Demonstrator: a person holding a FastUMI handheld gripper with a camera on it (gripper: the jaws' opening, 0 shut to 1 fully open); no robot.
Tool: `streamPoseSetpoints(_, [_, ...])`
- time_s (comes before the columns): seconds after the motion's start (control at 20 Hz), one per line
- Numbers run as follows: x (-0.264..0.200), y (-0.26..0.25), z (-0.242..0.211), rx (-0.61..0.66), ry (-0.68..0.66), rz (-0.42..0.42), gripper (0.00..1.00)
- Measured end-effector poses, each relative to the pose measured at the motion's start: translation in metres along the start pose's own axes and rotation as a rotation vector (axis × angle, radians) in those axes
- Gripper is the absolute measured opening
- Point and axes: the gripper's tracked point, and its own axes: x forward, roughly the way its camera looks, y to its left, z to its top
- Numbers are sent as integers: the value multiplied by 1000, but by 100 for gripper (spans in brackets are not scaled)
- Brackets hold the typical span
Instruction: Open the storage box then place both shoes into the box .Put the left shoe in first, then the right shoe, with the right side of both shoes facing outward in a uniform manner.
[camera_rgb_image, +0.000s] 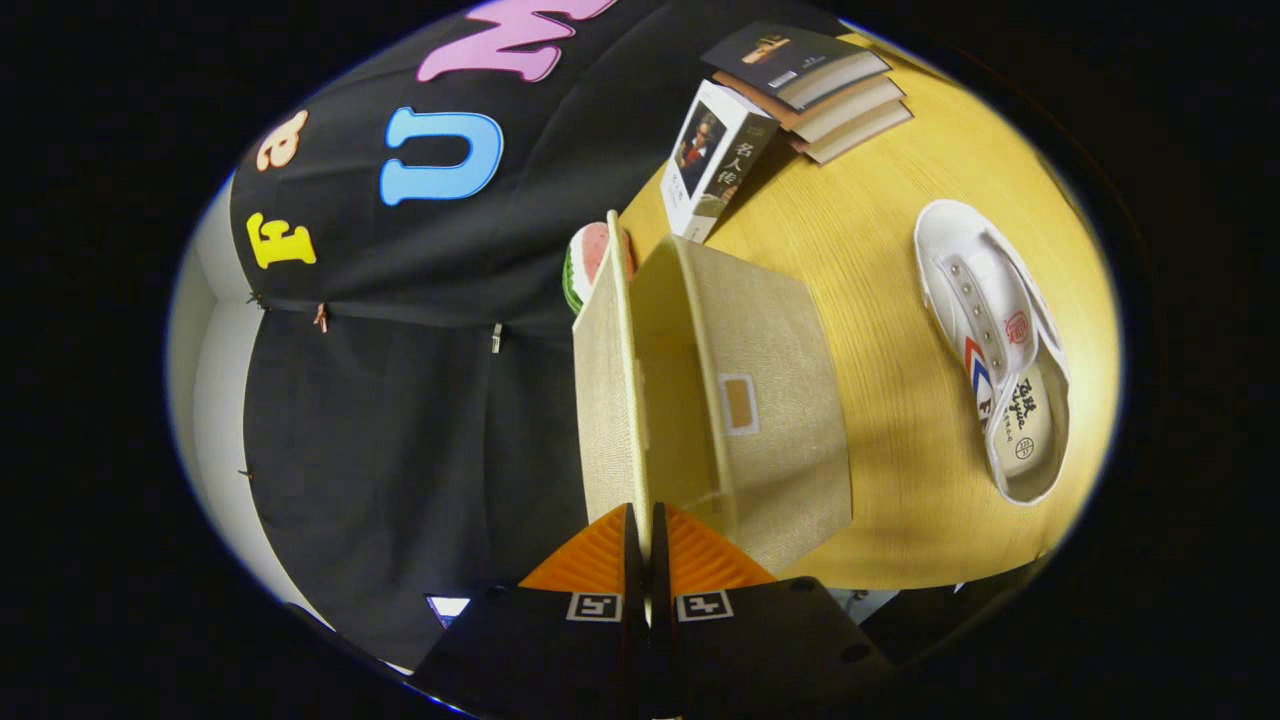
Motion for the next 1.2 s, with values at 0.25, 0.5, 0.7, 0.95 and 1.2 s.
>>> streamPoseSetpoints(0.25, [10,79,-4,-53,-45,37,5])
streamPoseSetpoints(0.5, [46,159,-14,-200,-63,70,5])
streamPoseSetpoints(0.7, [93,201,-38,-255,-28,83,5])
streamPoseSetpoints(0.95, [158,229,-62,-287,15,73,5])
streamPoseSetpoints(1.2, [191,229,-79,-318,29,34,6])
